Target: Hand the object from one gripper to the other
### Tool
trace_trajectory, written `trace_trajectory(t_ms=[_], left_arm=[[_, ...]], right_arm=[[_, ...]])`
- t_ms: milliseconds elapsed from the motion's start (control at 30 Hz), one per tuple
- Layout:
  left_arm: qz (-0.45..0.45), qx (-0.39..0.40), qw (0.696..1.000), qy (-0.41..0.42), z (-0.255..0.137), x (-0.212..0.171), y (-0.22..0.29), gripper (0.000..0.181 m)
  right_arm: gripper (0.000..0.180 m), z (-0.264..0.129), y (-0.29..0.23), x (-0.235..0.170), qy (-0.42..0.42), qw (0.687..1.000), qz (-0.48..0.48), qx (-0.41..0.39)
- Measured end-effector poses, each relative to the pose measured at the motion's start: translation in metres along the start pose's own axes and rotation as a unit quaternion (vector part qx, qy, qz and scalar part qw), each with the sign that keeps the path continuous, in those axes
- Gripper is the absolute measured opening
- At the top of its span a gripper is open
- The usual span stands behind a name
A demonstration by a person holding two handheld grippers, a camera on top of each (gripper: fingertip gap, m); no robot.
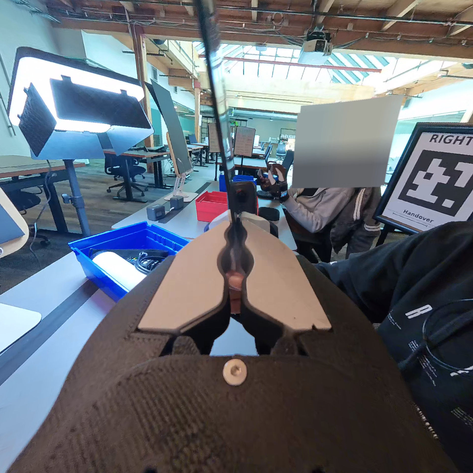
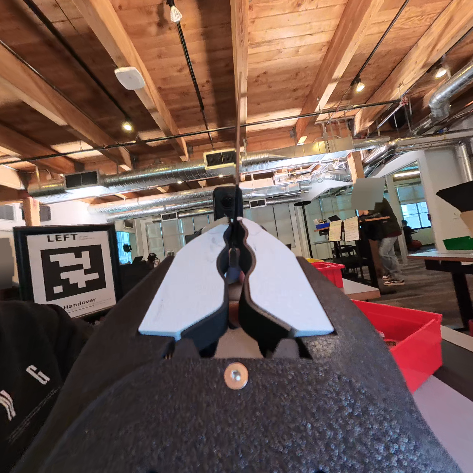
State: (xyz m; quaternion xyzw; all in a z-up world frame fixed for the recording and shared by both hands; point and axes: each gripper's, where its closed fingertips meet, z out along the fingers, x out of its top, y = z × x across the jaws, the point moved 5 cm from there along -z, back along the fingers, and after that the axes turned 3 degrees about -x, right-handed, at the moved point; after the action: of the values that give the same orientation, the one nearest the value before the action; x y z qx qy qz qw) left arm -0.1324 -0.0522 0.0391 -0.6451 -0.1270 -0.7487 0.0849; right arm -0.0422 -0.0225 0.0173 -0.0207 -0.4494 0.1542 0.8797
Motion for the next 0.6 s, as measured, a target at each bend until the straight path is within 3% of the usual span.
trace_trajectory(t_ms=[167,333,600], left_arm=[[0.012,-0.001,0.998,0.061,0.008,-0.001,0.0,0.003],[0.015,0.01,0.998,0.053,0.018,-0.009,-0.002,0.003],[-0.001,0.006,1.0,-0.017,0.001,-0.004,-0.002,0.002]], right_arm=[[0.002,-0.004,0.001,0.001,0.067,0.997,0.044,0.0],[0.002,-0.006,0.003,0.002,0.092,0.994,0.058,-0.003],[0.006,-0.004,0.004,0.007,0.016,1.0,0.007,-0.004]])
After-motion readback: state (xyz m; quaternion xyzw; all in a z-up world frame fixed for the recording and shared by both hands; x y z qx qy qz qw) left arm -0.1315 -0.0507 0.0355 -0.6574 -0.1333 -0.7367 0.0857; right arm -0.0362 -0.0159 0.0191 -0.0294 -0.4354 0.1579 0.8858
